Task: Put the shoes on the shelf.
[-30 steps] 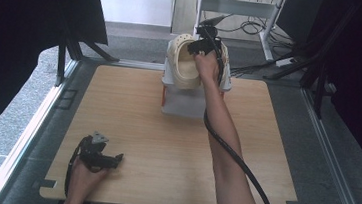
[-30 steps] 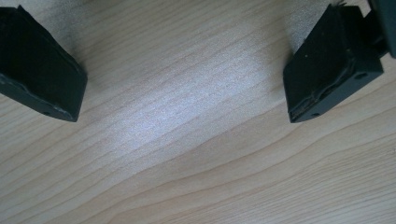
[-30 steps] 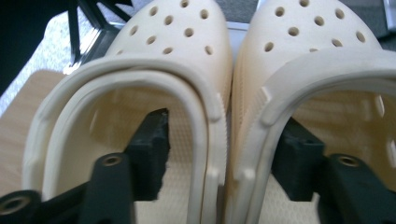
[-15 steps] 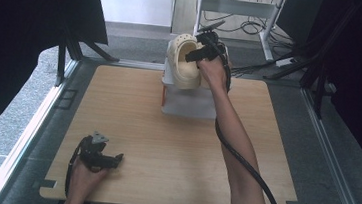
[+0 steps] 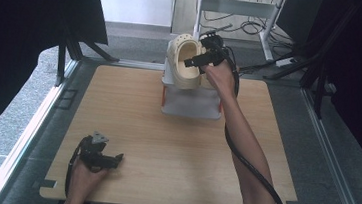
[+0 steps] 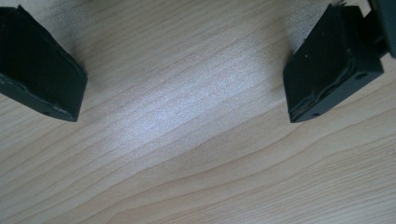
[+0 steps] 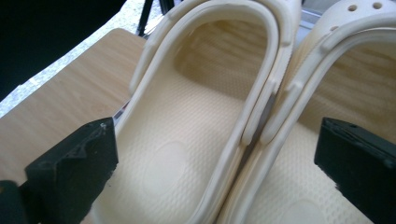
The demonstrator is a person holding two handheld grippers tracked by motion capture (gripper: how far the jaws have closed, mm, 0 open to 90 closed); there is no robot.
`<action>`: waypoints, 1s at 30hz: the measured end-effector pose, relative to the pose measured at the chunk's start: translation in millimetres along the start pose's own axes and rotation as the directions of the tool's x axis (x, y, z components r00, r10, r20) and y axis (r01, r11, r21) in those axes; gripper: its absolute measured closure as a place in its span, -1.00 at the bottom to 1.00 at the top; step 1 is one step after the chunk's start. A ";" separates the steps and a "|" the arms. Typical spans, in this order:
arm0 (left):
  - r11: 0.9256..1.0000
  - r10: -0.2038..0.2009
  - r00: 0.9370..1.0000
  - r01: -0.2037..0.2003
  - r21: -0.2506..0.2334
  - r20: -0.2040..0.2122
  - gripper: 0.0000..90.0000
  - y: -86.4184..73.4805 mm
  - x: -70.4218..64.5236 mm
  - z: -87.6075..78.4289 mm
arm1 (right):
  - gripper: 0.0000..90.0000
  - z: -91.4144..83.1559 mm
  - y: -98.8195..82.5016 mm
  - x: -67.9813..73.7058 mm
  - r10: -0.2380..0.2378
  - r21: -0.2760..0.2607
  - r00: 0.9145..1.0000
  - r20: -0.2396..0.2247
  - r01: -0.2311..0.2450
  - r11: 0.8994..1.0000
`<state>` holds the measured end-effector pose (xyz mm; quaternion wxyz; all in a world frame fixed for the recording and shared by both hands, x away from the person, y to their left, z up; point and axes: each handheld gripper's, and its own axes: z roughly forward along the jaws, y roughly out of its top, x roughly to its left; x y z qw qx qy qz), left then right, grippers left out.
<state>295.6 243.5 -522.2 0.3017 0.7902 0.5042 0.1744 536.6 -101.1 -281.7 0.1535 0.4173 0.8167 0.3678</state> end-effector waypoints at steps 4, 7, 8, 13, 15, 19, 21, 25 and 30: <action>1.000 0.001 1.000 -0.001 0.000 -0.001 -1.00 0.0 0.0 0.0 | -1.00 -8.0 -4.3 1.5 -0.035 -0.010 0.998 -0.048 0.034 0.999; 1.000 0.001 1.000 -0.001 0.000 -0.001 -1.00 0.0 0.0 0.0 | -1.00 -12.6 -7.8 2.8 -0.061 -0.017 0.996 -0.066 0.060 0.998; 1.000 -0.002 1.000 0.002 -0.003 -0.002 -1.00 -0.1 -0.2 0.2 | -1.00 -14.3 -9.5 3.4 -0.068 -0.015 0.995 -0.077 0.067 0.998; 1.000 -0.005 1.000 0.005 -0.001 0.001 -1.00 -0.1 -0.4 0.1 | -1.00 -23.9 -24.6 9.9 -0.112 0.012 0.987 -0.115 0.114 0.993; 1.000 -0.005 1.000 0.005 -0.001 0.001 -1.00 -0.1 -0.4 0.1 | -1.00 -27.4 -30.4 12.0 -0.115 0.014 0.985 -0.129 0.118 0.993; 1.000 -0.006 1.000 0.006 -0.001 0.001 -1.00 0.0 -0.4 0.1 | -1.00 -32.8 -39.9 13.4 -0.116 0.013 0.982 -0.150 0.119 0.993; 1.000 -0.003 1.000 0.003 -0.004 -0.001 -1.00 0.0 -0.2 0.3 | -1.00 -35.5 -46.2 14.7 -0.119 0.027 0.980 -0.157 0.125 0.992; 1.000 -0.003 1.000 0.003 -0.004 -0.002 -1.00 0.0 -0.2 0.3 | -1.00 -41.8 -58.6 18.2 -0.137 0.034 0.977 -0.166 0.145 0.989; 1.000 -0.003 1.000 0.003 -0.004 -0.002 -1.00 0.0 -0.3 0.3 | -1.00 -55.4 -73.7 23.3 -0.169 0.024 0.971 -0.172 0.176 0.984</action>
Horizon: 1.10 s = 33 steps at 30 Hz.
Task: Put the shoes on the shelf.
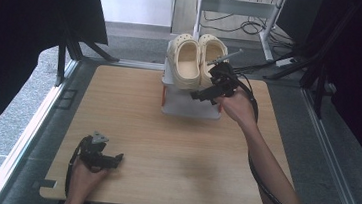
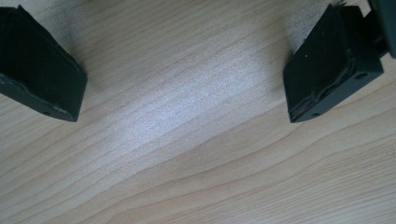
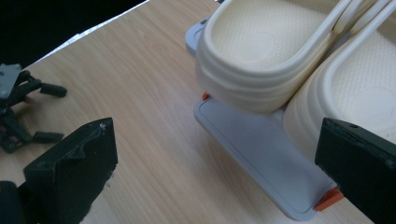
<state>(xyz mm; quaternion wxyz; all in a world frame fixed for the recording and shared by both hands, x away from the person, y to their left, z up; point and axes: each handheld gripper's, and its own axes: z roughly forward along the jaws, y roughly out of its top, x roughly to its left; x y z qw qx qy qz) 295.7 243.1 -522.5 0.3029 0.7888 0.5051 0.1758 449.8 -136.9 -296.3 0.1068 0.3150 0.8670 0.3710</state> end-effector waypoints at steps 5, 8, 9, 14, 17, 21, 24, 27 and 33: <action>1.000 -0.002 1.000 0.002 0.000 -0.002 -1.00 0.0 -0.4 -0.1 | -1.00 -10.0 -14.6 4.4 -0.011 -0.003 1.000 -0.003 0.011 1.000; 1.000 -0.004 1.000 0.004 -0.001 -0.002 -1.00 0.0 -0.5 0.1 | -1.00 -17.1 -31.1 6.8 -0.010 -0.008 1.000 -0.010 0.010 1.000; 1.000 -0.004 1.000 0.004 -0.001 -0.002 -1.00 0.0 -0.5 0.1 | -1.00 -17.1 -31.1 6.8 -0.010 -0.008 1.000 -0.010 0.010 1.000; 1.000 -0.002 1.000 0.002 0.001 -0.002 -1.00 0.0 -0.4 -0.1 | -0.99 -21.9 -52.7 5.3 -0.006 0.005 1.000 0.000 0.006 1.000; 1.000 -0.004 1.000 0.004 -0.002 -0.002 -1.00 0.0 -0.5 0.1 | -0.99 -24.0 -59.3 4.1 -0.001 0.011 1.000 0.004 0.001 1.000; 1.000 -0.004 1.000 0.004 -0.001 -0.002 -1.00 0.0 -0.5 0.0 | -0.99 -32.1 -73.9 -0.4 0.010 0.012 1.000 0.018 -0.010 1.000; 1.000 -0.004 1.000 0.004 -0.002 -0.002 -1.00 0.0 -0.5 0.1 | -1.00 -37.1 -82.9 -3.0 0.016 0.016 1.000 0.025 -0.016 1.000; 1.000 -0.001 1.000 0.001 0.001 -0.002 -1.00 0.0 -0.3 -0.2 | -1.00 -42.1 -93.0 -5.0 0.012 0.028 0.999 0.044 -0.013 1.000; 1.000 -0.004 1.000 0.004 -0.001 -0.002 -1.00 0.0 -0.5 0.0 | -1.00 -51.3 -113.6 -9.3 0.020 0.034 0.998 0.060 -0.022 0.999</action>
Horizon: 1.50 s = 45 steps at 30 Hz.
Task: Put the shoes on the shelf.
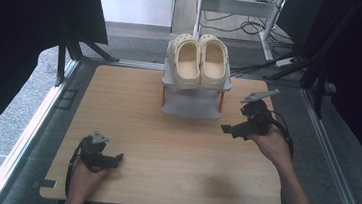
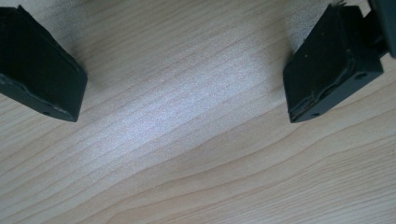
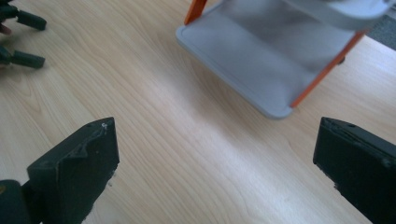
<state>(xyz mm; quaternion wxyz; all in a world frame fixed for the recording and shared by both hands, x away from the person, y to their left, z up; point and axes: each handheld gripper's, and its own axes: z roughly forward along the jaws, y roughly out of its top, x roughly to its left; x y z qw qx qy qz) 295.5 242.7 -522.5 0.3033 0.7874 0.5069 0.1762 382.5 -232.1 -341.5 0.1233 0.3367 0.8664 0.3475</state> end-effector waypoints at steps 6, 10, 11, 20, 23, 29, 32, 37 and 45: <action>1.000 0.000 1.000 0.000 0.000 0.000 -1.00 0.0 0.0 0.0 | -1.00 -2.4 -20.6 -2.7 0.007 0.005 1.000 0.013 -0.007 1.000; 1.000 0.000 1.000 0.000 -0.002 -0.001 -1.00 -0.1 -0.1 0.1 | -1.00 1.5 -35.4 -1.6 0.006 0.011 1.000 0.014 -0.006 1.000; 1.000 0.000 1.000 0.000 -0.002 -0.001 -1.00 -0.1 -0.1 0.1 | -1.00 2.4 -37.5 -0.9 0.008 0.013 1.000 0.013 -0.008 1.000; 1.000 -0.005 1.000 0.005 -0.001 0.000 -1.00 -0.1 -0.4 0.1 | -1.00 15.6 -59.2 9.9 -0.016 0.012 1.000 0.003 0.016 1.000; 1.000 -0.002 1.000 0.002 0.000 0.000 -1.00 -0.1 -0.3 -0.1 | -1.00 21.9 -65.8 14.0 -0.021 0.020 1.000 0.000 0.021 1.000; 1.000 -0.001 1.000 0.001 0.001 0.000 -1.00 -0.1 -0.2 -0.1 | -1.00 35.6 -77.9 21.1 -0.032 0.035 0.999 -0.005 0.032 0.999; 1.000 -0.001 1.000 0.001 0.001 0.000 -1.00 -0.1 -0.2 -0.1 | -0.98 48.6 -90.1 26.4 -0.023 0.045 1.000 0.004 0.022 0.999; 1.000 -0.003 1.000 0.003 0.000 0.000 -1.00 -0.1 -0.4 0.0 | -0.97 65.0 -106.6 30.0 -0.006 0.052 1.000 0.006 0.005 0.999; 1.000 -0.003 1.000 0.003 0.000 0.000 -1.00 -0.1 -0.4 -0.1 | -0.93 93.8 -135.1 43.0 0.005 0.057 1.000 -0.007 -0.004 0.998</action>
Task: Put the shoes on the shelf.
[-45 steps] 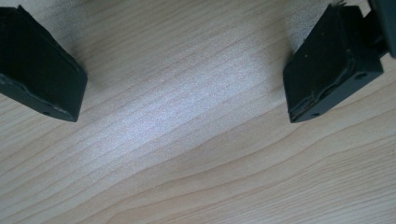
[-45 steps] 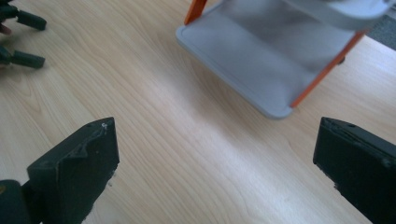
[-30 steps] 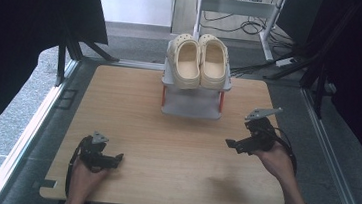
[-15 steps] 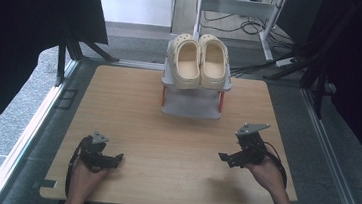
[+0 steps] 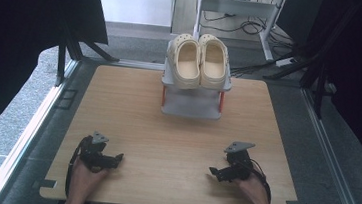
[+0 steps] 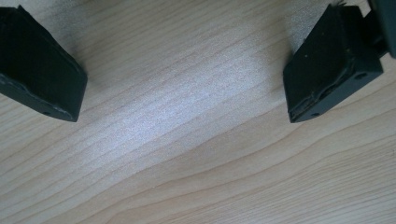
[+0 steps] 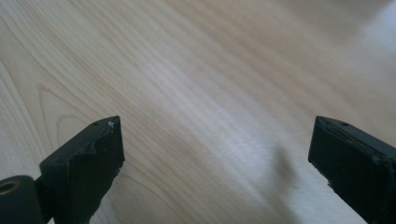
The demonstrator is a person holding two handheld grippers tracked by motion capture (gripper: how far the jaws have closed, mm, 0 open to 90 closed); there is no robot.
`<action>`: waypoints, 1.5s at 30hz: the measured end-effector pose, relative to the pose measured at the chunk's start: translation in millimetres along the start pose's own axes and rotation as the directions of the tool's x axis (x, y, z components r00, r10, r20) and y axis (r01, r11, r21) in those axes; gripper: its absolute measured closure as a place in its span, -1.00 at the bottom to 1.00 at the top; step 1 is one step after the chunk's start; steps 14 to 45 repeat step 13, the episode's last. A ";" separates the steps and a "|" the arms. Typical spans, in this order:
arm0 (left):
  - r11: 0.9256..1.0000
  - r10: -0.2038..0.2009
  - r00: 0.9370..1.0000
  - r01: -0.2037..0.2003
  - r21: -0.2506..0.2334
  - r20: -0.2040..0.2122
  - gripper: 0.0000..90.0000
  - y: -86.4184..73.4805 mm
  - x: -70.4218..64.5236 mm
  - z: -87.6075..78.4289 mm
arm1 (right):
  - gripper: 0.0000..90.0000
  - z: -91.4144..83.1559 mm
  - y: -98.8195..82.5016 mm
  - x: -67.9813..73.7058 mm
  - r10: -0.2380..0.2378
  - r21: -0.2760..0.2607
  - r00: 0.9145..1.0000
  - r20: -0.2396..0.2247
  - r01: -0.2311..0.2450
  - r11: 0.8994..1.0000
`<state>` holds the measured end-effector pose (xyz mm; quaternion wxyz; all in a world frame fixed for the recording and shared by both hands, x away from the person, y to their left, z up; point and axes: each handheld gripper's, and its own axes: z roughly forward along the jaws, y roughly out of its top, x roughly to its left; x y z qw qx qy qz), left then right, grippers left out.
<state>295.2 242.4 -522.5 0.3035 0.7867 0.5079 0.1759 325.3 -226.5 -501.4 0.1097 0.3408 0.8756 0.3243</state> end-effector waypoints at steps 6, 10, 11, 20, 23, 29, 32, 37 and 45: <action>1.000 0.000 1.000 0.000 0.000 0.000 -1.00 0.0 0.0 0.0 | -1.00 12.0 -9.3 9.1 -0.007 -0.029 1.000 0.024 0.007 1.000; 1.000 0.001 1.000 -0.001 0.002 -0.001 -1.00 -0.1 0.0 -0.2 | -1.00 14.2 -11.2 10.2 0.006 -0.060 0.999 0.036 -0.004 0.998; 1.000 0.001 1.000 -0.001 0.002 -0.002 -1.00 -0.2 -0.2 -0.2 | -1.00 14.4 -11.7 10.3 0.007 -0.066 0.999 0.038 -0.005 0.998; 1.000 -0.004 1.000 0.004 0.000 -0.003 -1.00 -0.1 -0.7 -0.1 | -1.00 14.5 -11.7 10.4 0.007 -0.066 0.999 0.038 -0.005 0.998; 1.000 -0.004 1.000 0.004 0.000 -0.003 -1.00 -0.1 -0.7 -0.1 | -1.00 14.5 -11.7 10.4 0.007 -0.066 0.999 0.038 -0.005 0.998; 1.000 -0.004 1.000 0.004 0.000 -0.003 -1.00 -0.1 -0.7 -0.1 | -1.00 14.5 -11.7 10.4 0.007 -0.066 0.999 0.038 -0.005 0.998; 1.000 -0.004 1.000 0.004 0.000 -0.003 -1.00 -0.1 -0.7 -0.1 | -1.00 14.5 -11.7 10.4 0.007 -0.066 0.999 0.038 -0.005 0.998; 1.000 -0.004 1.000 0.004 0.000 -0.003 -1.00 -0.1 -0.7 -0.1 | -1.00 14.5 -11.7 10.4 0.007 -0.066 0.999 0.038 -0.005 0.998; 1.000 -0.004 1.000 0.004 0.000 -0.003 -1.00 -0.1 -0.7 -0.1 | -1.00 14.5 -11.7 10.4 0.007 -0.066 0.999 0.038 -0.005 0.998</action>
